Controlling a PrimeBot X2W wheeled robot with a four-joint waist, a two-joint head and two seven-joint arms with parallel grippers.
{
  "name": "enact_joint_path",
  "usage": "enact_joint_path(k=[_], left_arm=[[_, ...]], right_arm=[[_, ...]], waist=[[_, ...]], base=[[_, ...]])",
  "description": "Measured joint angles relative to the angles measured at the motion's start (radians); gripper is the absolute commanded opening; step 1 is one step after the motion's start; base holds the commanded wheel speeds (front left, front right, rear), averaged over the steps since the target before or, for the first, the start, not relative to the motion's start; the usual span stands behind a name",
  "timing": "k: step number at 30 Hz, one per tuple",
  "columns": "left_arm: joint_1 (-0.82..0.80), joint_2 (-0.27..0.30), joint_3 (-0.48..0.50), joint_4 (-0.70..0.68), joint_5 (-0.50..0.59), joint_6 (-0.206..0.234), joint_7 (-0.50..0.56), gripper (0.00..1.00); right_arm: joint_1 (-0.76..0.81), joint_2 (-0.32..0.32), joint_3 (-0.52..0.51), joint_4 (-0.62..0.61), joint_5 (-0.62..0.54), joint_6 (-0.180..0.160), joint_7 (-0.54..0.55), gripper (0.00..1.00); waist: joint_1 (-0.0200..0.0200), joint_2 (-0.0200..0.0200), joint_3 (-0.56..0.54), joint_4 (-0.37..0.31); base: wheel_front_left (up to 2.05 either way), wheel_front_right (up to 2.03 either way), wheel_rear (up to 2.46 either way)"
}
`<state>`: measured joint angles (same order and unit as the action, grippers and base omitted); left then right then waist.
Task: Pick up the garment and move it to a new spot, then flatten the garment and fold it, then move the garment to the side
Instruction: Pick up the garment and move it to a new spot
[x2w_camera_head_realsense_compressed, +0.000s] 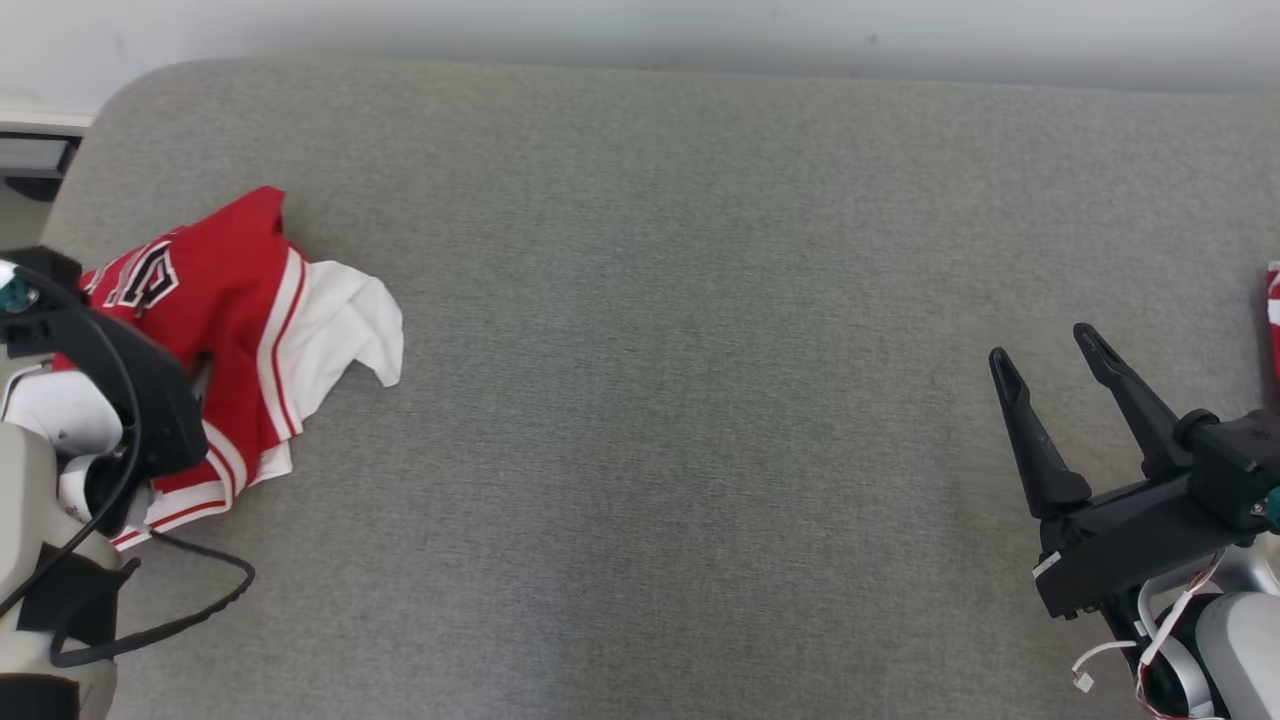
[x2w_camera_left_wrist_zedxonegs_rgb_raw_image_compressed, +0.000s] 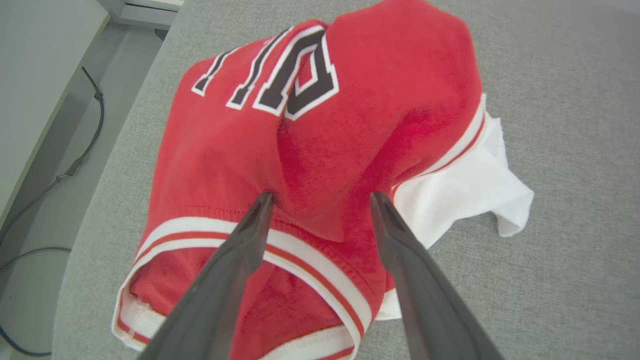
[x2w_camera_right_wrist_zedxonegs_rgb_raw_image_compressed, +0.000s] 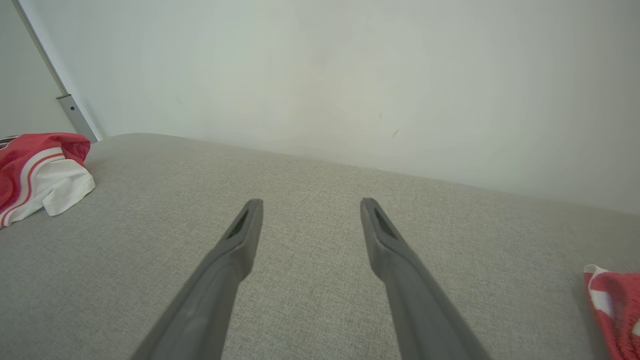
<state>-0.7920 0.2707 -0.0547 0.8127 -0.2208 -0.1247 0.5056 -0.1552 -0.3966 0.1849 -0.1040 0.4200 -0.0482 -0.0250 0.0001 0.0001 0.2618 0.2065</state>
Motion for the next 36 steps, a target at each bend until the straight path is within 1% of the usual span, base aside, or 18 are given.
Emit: enact_joint_path(k=[4,9,12,13,14,15,18,22,25,29,32,35,36], left_arm=[[-0.006,0.002,0.0,0.052,-0.009,0.0,0.03,1.0],[-0.013,-0.002,0.0,0.092,-0.01,0.0,0.04,1.0],[-0.013,-0.003,-0.023,0.112,-0.008,0.0,0.04,1.0],[-0.013,-0.004,-0.025,0.117,-0.007,0.0,0.042,0.8],[-0.015,-0.006,-0.031,0.124,-0.007,0.0,0.048,0.09],[-0.019,-0.007,-0.04,0.13,-0.007,0.0,0.049,0.0],[-0.045,-0.023,-0.066,0.137,-0.006,0.0,0.048,0.0],[-0.062,-0.019,-0.108,0.136,-0.005,0.0,0.033,0.0],[-0.097,-0.046,-0.137,0.109,-0.054,0.0,-0.007,0.0],[-0.103,-0.081,-0.217,0.068,-0.071,-0.001,-0.038,0.0],[-0.101,-0.077,-0.285,0.029,-0.082,-0.007,-0.068,0.0],[-0.097,-0.081,-0.344,-0.019,-0.119,-0.007,-0.086,0.0],[-0.097,-0.081,-0.344,-0.019,-0.119,-0.007,-0.086,0.0]], right_arm=[[-0.002,-0.005,-0.003,-0.004,0.0,0.0,0.008,1.0],[0.001,-0.011,-0.006,-0.023,0.0,0.0,0.009,1.0],[0.001,-0.014,-0.007,-0.029,-0.003,0.0,0.017,1.0],[0.001,-0.014,-0.007,-0.029,-0.006,0.0,0.017,1.0],[0.001,-0.014,-0.008,-0.029,-0.007,-0.001,0.017,1.0],[0.001,-0.014,-0.007,-0.028,-0.007,-0.001,0.017,1.0],[0.001,-0.015,-0.009,-0.026,-0.007,-0.002,0.017,1.0],[-0.005,-0.01,-0.004,-0.012,-0.007,-0.002,0.017,1.0],[-0.019,0.004,0.002,0.011,-0.007,-0.002,0.014,1.0],[-0.019,0.026,0.008,0.041,0.001,-0.002,0.004,1.0],[-0.02,0.046,0.013,0.062,0.006,-0.002,-0.011,1.0],[-0.021,0.06,0.015,0.079,0.013,-0.002,-0.02,1.0],[-0.021,0.06,0.015,0.079,0.013,-0.002,-0.02,1.0]], waist=[[-0.0001,0.0,0.015,-0.019],[-0.0001,-0.0001,0.034,-0.031],[-0.0001,0.0,0.048,-0.033],[-0.0001,0.0,0.053,-0.033],[-0.0001,-0.0001,0.057,-0.033],[-0.0001,0.0,0.06,-0.032],[-0.0001,0.0,0.063,-0.025],[-0.0001,0.0,0.055,-0.018],[-0.0001,-0.0001,0.04,-0.014],[-0.0001,0.0,0.017,-0.014],[-0.0002,-0.0001,-0.003,-0.019],[-0.0002,-0.0001,-0.022,-0.033],[-0.0002,-0.0001,-0.022,-0.033]], base=[[0.0,0.0,0.0],[0.0,0.0,0.0],[0.0,0.0,0.0],[0.0,0.0,0.0],[0.0,0.0,0.0],[0.0,0.0,0.0],[0.0,0.0,0.0],[0.0,0.0,0.0],[0.0,0.0,0.0],[0.0,0.0,0.0],[0.0,0.0,0.0],[0.0,0.0,0.0],[0.0,0.0,0.0]])
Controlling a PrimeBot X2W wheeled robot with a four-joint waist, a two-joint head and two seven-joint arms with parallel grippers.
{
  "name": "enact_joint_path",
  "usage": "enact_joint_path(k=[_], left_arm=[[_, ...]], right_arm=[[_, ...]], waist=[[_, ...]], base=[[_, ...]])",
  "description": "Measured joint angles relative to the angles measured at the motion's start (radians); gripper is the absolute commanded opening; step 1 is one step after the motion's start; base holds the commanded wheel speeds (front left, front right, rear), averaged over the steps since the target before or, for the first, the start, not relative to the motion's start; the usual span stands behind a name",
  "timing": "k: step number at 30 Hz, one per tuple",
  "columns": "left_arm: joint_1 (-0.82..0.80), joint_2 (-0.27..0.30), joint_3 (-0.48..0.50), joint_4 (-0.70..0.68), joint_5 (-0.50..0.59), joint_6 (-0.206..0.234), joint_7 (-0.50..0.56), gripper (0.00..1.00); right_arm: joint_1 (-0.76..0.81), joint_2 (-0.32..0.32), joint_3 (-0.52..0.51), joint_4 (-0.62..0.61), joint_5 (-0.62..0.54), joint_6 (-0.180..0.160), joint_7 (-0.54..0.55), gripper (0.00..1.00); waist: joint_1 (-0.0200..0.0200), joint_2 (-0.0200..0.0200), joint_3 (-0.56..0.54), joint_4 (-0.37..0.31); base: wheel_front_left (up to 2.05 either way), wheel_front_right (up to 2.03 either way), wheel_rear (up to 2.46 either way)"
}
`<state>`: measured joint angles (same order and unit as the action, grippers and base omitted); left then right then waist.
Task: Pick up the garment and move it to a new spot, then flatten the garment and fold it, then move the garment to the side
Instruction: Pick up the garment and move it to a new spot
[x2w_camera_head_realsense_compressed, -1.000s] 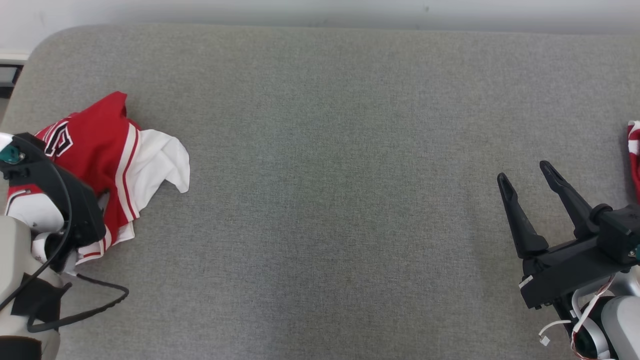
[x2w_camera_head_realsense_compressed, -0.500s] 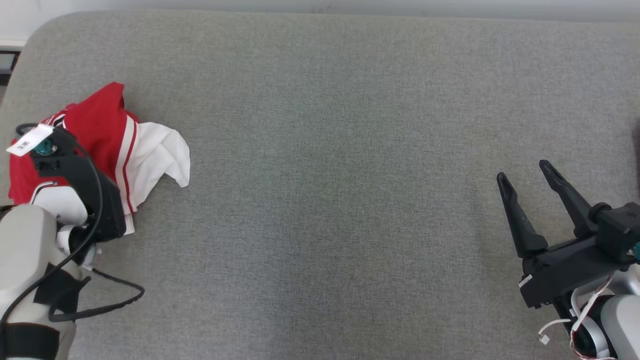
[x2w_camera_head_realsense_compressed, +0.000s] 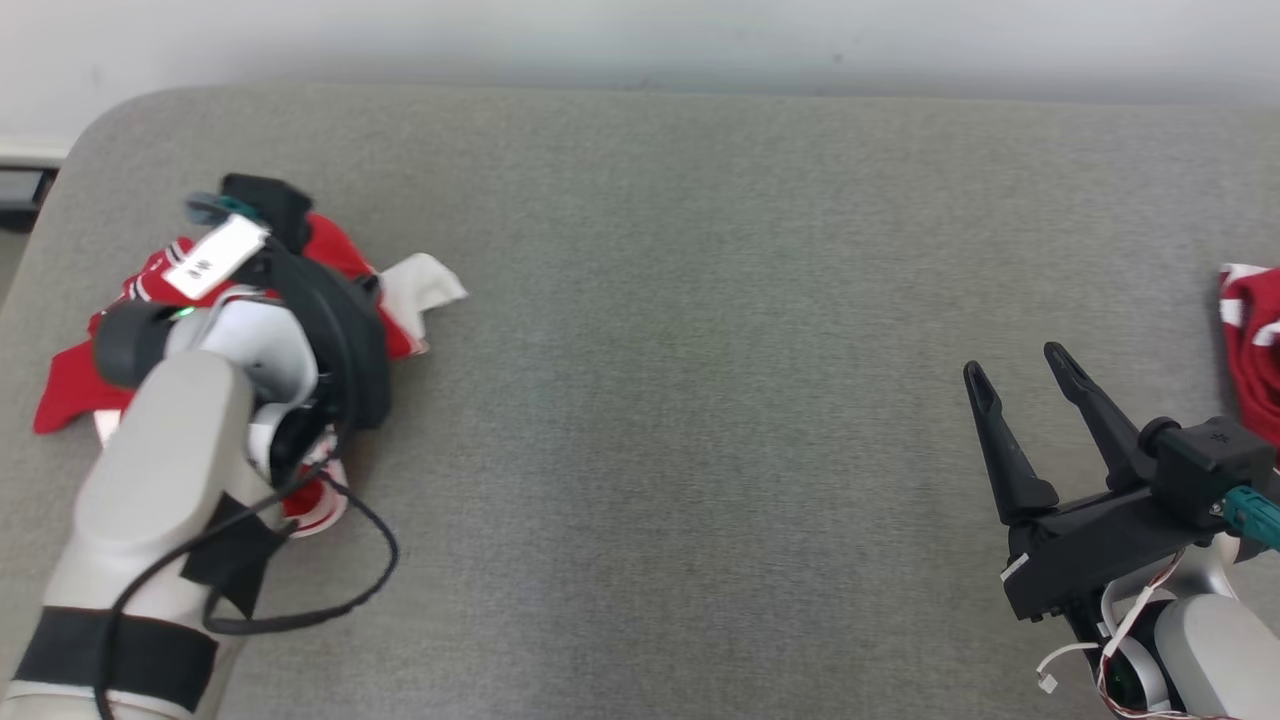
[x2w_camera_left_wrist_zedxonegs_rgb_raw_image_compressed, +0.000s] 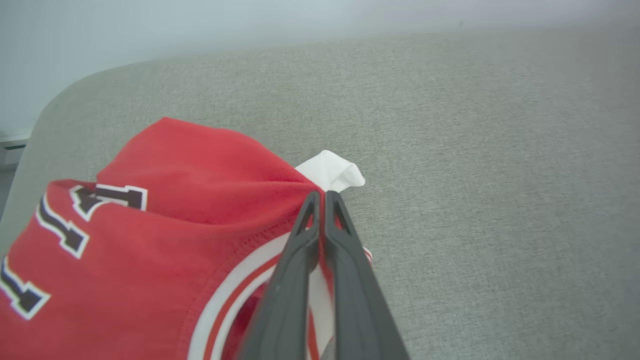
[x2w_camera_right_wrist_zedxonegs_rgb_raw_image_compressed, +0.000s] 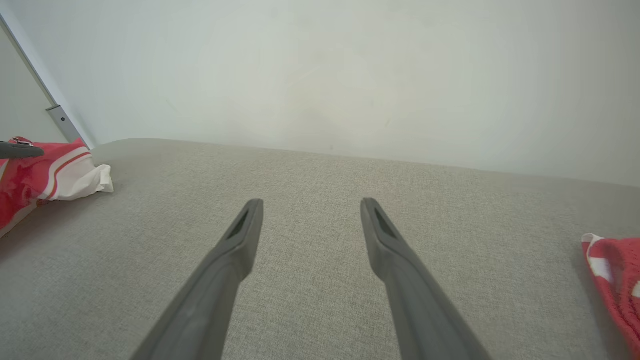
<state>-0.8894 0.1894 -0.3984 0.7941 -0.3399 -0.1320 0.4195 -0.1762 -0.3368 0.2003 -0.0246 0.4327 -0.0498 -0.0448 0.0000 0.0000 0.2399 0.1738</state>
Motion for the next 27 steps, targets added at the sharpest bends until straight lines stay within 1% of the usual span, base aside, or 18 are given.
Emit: enact_joint_path(k=[8,14,16,18,19,22,27], left_arm=[[0.006,-0.006,-0.165,-0.122,-0.069,0.0,-0.035,0.0],[0.024,-0.018,-0.272,-0.199,-0.131,0.0,-0.053,0.0],[0.023,-0.035,-0.299,-0.215,-0.147,0.0,-0.061,0.0],[0.023,-0.066,-0.326,-0.23,-0.181,0.0,-0.065,0.0],[0.024,-0.106,-0.349,-0.241,-0.199,0.0,-0.072,0.0],[0.027,-0.158,-0.365,-0.256,-0.235,0.0,-0.088,0.0],[0.05,-0.159,-0.354,-0.22,-0.245,0.0,-0.134,0.0]], right_arm=[[-0.001,0.023,0.003,0.037,0.009,0.0,-0.021,1.0],[0.003,0.022,-0.009,0.055,0.018,0.0,-0.043,1.0],[0.003,0.021,-0.014,0.058,0.024,0.0,-0.049,1.0],[0.004,0.019,-0.017,0.061,0.024,0.0,-0.054,1.0],[0.005,0.018,-0.019,0.062,0.024,0.001,-0.061,1.0],[0.007,0.014,-0.023,0.062,0.025,0.002,-0.067,1.0],[0.006,0.013,-0.02,0.062,0.025,0.006,-0.072,1.0]], waist=[[0.0,0.0,-0.038,-0.07],[0.0,0.0,-0.057,-0.136],[0.0,0.0,-0.062,-0.157],[0.0,0.0,-0.066,-0.177],[0.0,0.0,-0.071,-0.196],[0.0,0.0,-0.076,-0.221],[0.0,0.0,-0.08,-0.257]], base=[[0.0,0.0,0.0],[0.0,0.0,0.0],[0.0,0.0,0.0],[0.0,0.0,0.0],[0.0,0.0,0.0],[0.0,0.0,0.0],[0.0,0.0,0.0]])
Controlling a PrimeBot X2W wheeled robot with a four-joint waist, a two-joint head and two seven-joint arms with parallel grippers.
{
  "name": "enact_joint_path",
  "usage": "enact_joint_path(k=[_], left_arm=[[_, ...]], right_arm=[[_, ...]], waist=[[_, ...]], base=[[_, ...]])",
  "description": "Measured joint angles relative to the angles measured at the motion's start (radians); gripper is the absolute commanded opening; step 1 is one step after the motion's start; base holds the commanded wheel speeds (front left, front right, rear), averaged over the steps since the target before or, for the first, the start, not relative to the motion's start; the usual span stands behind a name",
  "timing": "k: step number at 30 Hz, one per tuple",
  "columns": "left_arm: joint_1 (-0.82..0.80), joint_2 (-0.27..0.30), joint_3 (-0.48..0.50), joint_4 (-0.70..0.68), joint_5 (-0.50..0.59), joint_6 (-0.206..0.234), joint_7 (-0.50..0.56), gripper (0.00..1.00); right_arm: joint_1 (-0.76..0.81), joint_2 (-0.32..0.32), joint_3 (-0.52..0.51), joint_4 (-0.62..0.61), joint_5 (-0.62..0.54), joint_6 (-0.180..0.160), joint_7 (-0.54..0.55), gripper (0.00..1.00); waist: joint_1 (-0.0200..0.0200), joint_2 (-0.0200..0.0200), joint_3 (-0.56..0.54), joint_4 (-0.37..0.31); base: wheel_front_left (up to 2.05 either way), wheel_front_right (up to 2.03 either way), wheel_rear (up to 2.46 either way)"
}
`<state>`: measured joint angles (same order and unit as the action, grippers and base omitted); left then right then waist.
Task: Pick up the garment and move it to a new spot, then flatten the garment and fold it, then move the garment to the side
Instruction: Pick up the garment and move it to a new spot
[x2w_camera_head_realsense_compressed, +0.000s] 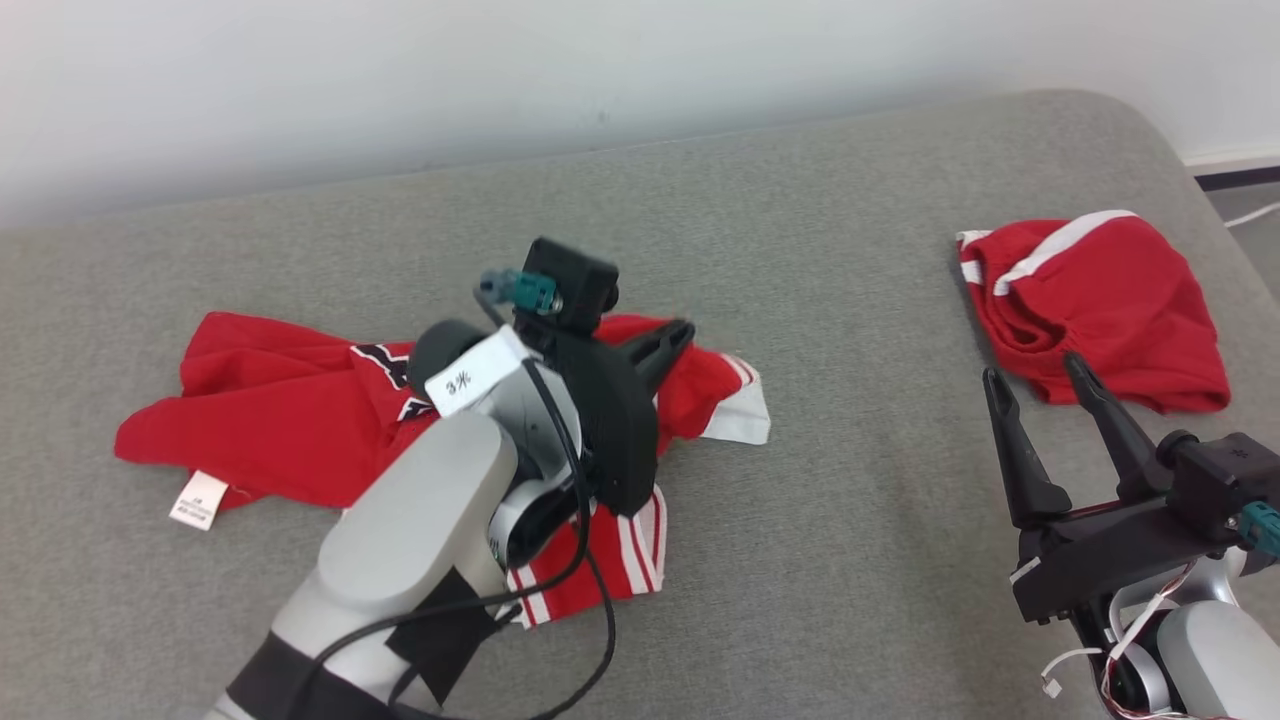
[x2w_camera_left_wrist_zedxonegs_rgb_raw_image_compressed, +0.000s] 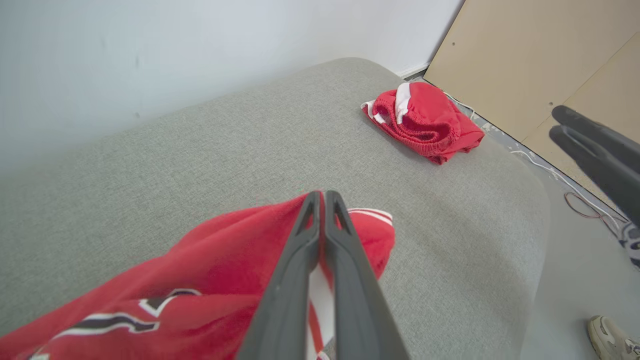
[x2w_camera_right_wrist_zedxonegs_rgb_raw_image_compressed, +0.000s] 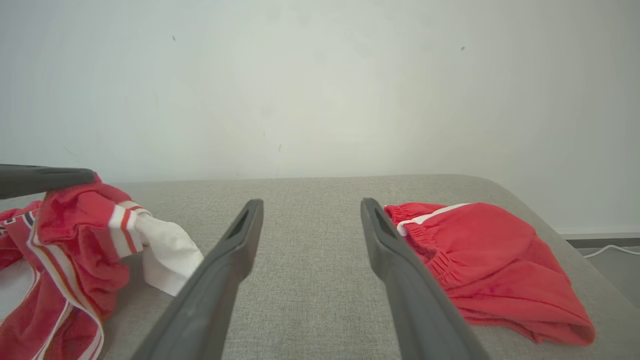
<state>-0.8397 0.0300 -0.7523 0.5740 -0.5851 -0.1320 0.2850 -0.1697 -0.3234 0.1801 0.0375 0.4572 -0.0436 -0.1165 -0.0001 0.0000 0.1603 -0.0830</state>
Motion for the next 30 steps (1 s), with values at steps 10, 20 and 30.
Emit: enact_joint_path(k=[10,20,30], left_arm=[[0.039,0.011,-0.126,0.008,-0.058,0.045,-0.081,0.0],[-0.019,0.012,-0.263,-0.048,-0.154,0.124,-0.173,0.0],[-0.067,0.011,-0.348,0.016,-0.219,0.176,-0.229,1.0]], right_arm=[[-0.001,0.008,0.019,0.011,0.0,0.009,-0.009,1.0],[-0.007,0.014,0.027,0.036,0.0,0.018,-0.016,1.0],[-0.006,0.018,0.035,0.052,0.0,0.026,-0.021,1.0]], waist=[[0.0,0.0,0.005,-0.057],[0.0,0.0,0.0,-0.082],[0.0,0.0,-0.016,-0.092]], base=[[0.0,0.0,0.0],[0.0,0.0,0.0],[0.0,0.0,0.0]])
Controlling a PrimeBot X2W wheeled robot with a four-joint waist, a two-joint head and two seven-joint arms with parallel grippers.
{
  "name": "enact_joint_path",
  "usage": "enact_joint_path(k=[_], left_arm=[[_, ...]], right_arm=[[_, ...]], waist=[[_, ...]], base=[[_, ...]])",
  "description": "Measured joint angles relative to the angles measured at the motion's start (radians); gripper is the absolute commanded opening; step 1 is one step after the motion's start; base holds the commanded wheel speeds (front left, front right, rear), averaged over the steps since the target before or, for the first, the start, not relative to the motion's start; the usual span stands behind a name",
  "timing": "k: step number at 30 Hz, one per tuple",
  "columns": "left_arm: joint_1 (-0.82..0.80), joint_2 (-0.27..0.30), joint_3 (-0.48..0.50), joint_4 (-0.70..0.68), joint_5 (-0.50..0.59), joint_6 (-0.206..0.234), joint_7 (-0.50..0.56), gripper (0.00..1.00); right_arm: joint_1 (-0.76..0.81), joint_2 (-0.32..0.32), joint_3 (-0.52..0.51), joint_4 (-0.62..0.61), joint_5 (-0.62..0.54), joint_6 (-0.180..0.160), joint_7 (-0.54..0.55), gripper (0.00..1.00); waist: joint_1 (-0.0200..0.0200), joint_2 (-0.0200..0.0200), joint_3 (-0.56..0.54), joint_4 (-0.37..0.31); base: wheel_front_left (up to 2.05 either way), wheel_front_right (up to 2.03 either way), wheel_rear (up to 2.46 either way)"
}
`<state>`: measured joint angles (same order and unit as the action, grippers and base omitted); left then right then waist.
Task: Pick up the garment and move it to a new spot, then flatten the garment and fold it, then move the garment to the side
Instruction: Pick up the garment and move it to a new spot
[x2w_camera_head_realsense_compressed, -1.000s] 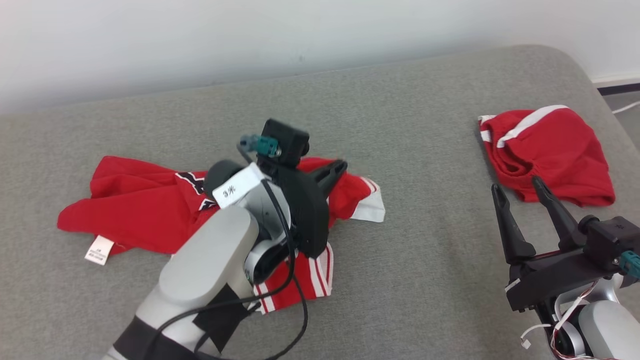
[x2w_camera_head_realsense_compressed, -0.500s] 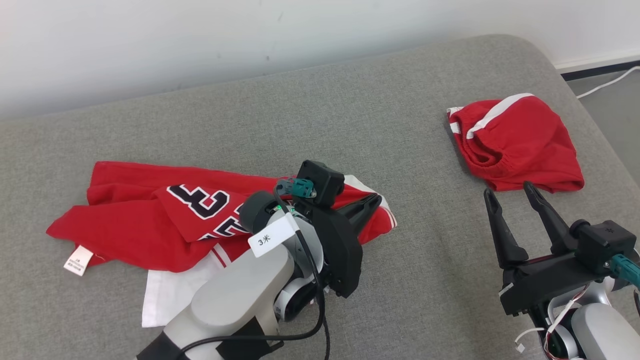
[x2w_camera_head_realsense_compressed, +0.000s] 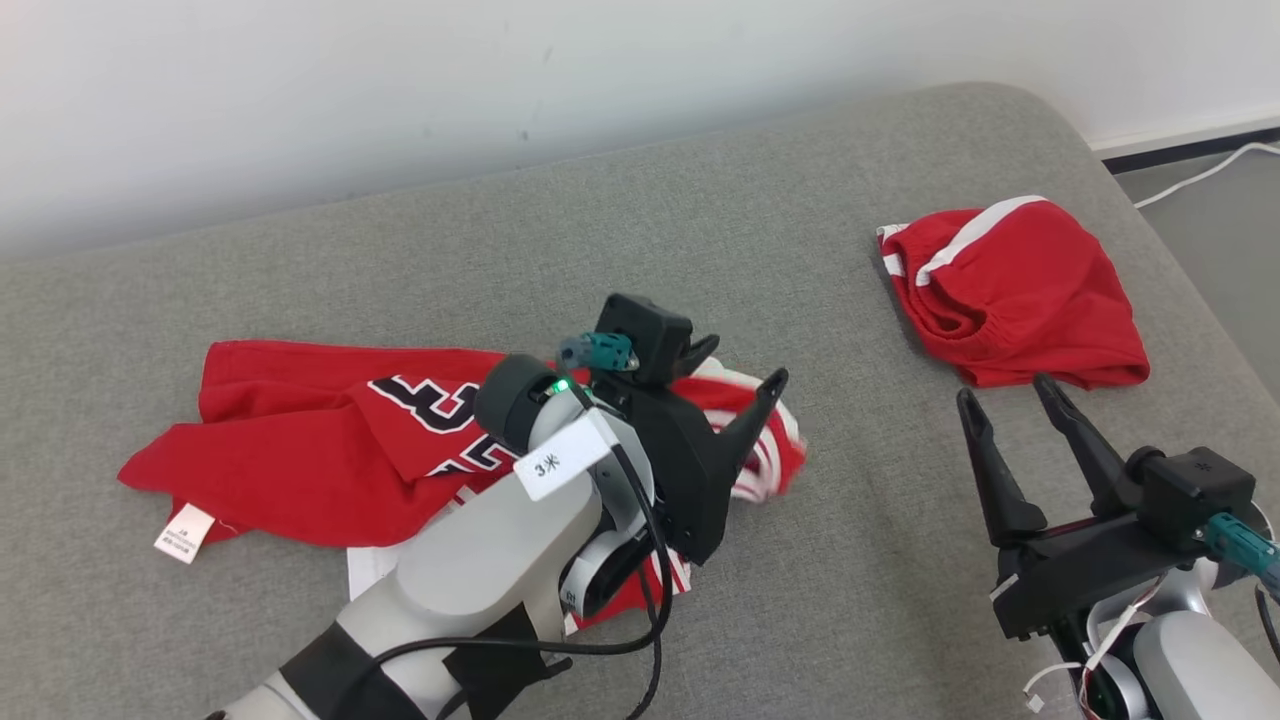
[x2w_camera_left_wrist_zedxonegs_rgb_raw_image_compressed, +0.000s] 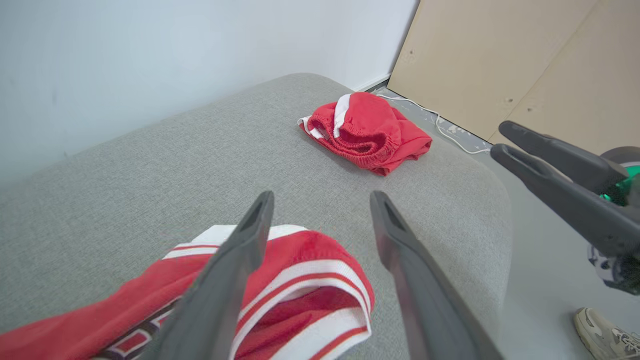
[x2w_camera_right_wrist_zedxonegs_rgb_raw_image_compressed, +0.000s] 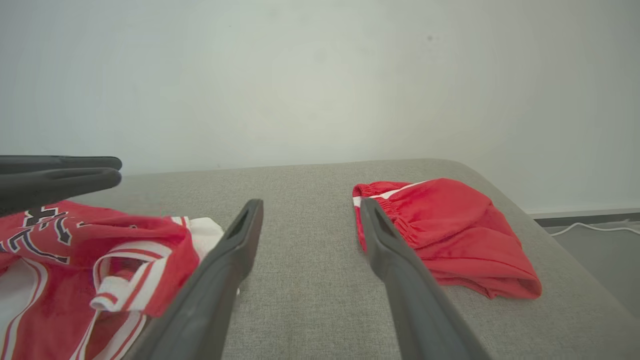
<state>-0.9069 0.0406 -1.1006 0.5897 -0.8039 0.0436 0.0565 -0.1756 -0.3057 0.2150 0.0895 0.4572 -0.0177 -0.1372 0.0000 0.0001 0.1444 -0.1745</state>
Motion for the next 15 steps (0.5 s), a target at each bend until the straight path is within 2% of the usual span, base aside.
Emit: enact_joint_path(k=[5,11,15], left_arm=[[0.0,0.001,-0.034,0.007,-0.017,0.002,-0.022,1.0],[0.005,0.001,-0.028,0.044,-0.005,0.033,-0.086,1.0],[0.021,0.001,-0.015,0.069,0.044,0.054,-0.142,1.0]], right_arm=[[0.005,-0.002,-0.01,0.005,0.0,0.0,-0.006,1.0],[0.026,0.001,-0.007,0.003,0.008,0.0,-0.019,1.0],[0.053,0.002,-0.009,0.002,0.009,-0.001,-0.021,1.0]], waist=[[0.0,0.0,-0.009,0.016],[0.0,0.0,-0.025,0.05],[0.0001,0.0,-0.035,0.078]], base=[[0.0,0.0,0.0],[0.0,0.0,0.0],[0.0,0.0,0.0]])
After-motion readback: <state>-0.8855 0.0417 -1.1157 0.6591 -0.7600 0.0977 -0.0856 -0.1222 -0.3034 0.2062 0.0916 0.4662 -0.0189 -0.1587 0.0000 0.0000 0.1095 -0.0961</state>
